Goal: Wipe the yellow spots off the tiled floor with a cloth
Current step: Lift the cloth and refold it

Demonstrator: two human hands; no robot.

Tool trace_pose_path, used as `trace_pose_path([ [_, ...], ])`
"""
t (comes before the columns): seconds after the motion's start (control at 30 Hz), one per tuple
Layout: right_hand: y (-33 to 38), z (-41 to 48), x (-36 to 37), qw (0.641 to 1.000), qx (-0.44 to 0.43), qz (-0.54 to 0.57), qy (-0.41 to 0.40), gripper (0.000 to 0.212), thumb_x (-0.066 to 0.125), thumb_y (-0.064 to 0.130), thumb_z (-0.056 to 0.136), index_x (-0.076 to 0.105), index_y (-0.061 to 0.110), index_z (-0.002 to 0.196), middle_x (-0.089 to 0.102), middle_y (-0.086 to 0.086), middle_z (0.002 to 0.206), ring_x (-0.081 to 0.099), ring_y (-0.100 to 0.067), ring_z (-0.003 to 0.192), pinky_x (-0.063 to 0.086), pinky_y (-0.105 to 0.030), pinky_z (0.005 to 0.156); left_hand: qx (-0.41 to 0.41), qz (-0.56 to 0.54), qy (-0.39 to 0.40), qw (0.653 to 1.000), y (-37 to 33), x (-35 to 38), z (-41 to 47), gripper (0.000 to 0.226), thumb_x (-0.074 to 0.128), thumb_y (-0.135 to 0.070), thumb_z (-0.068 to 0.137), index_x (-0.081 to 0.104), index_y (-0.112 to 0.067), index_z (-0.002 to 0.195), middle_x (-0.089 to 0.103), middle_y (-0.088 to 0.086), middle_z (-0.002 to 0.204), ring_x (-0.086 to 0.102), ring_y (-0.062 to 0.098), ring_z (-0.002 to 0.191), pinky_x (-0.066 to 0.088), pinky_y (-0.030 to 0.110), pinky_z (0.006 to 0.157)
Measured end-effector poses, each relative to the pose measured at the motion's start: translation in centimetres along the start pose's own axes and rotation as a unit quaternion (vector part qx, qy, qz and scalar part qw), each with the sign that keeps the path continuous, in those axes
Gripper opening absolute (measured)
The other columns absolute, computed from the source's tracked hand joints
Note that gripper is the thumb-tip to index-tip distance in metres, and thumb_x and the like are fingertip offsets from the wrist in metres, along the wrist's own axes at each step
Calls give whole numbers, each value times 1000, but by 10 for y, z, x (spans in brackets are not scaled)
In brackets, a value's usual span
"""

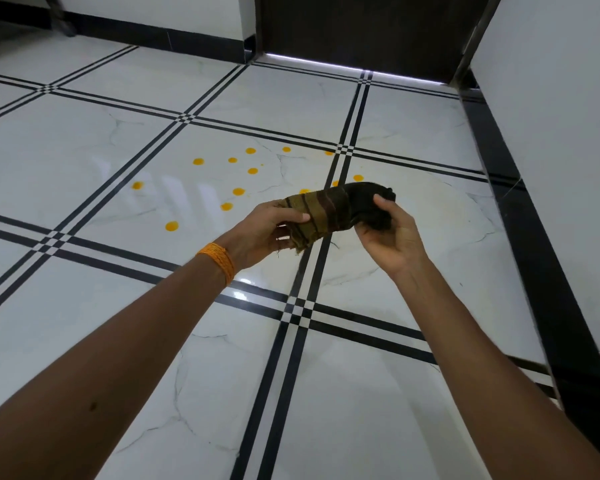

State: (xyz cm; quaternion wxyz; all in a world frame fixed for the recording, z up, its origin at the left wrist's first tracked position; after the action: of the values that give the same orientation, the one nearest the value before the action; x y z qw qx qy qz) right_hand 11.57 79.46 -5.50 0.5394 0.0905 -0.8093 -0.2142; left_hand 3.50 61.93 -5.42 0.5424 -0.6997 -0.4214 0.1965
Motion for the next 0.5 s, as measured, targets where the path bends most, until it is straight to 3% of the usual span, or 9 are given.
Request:
trace_pose_path([
  [0.1,-7,-16,38,986,51,-149,51,35,51,-7,88,66,7,117,68,-18,114,63,-34,111,51,-42,103,-14,114,-25,993,-10,-10,-25,28,71,-13,83,59,-11,109,68,11,108,64,27,106,52,27,79],
  [0.23,-4,-49,106,919,104,-362,122,42,54,-7,85,70,12,119,68,-12,110,63,-28,105,56,-40,90,3,245,7,969,-56,-2,-63,72,81,-29,82,45,-30,144,57,-1,139,49,16,131,39,29,102],
  [0.3,2,-69,148,884,118,-430,138,43,57,-8,86,70,11,122,69,-10,107,65,-24,99,57,-35,82,10,268,71,961,-90,20,-84,69,81,-33,80,51,-30,143,56,-7,144,45,12,137,33,35,114],
  [0.37,15,-87,191,874,122,-447,146,44,59,-9,85,69,11,124,70,-10,109,69,-24,99,59,-36,80,10,252,97,963,-125,41,-105,48,79,-25,84,65,-20,130,69,-5,129,58,10,126,39,34,112],
  [0.5,61,-122,278,875,132,-445,137,42,60,-9,85,68,13,120,69,-11,114,69,-26,105,59,-38,87,2,184,30,982,-223,57,-156,29,80,-7,80,75,-8,108,78,6,99,73,18,98,54,28,89],
])
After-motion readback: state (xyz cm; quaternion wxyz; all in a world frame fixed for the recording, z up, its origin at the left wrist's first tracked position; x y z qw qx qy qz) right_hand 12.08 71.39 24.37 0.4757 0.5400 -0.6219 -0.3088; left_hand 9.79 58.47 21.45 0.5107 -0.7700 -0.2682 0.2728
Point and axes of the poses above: each hand's wrist, its own z-axis towards the middle knuckle, its own x-axis out of the palm, y = z × x, the point moved 8 cm from there along z, towards the middle knuckle
